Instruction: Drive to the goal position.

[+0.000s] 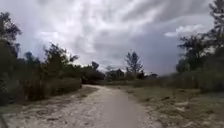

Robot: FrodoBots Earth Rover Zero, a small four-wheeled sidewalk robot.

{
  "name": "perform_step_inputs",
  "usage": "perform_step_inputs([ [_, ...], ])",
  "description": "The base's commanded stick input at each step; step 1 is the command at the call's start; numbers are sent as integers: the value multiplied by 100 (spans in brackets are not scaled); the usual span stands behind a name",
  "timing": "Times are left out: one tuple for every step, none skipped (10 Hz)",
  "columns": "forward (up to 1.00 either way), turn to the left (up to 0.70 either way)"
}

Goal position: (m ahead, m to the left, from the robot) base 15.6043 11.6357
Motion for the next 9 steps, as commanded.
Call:
perform_step_inputs([
  [85, 0],
  [85, 0],
  [85, 0],
  [85, 0],
  [85, 0],
  [85, 0],
  [85, 0],
  [85, 30],
  [85, 34],
])
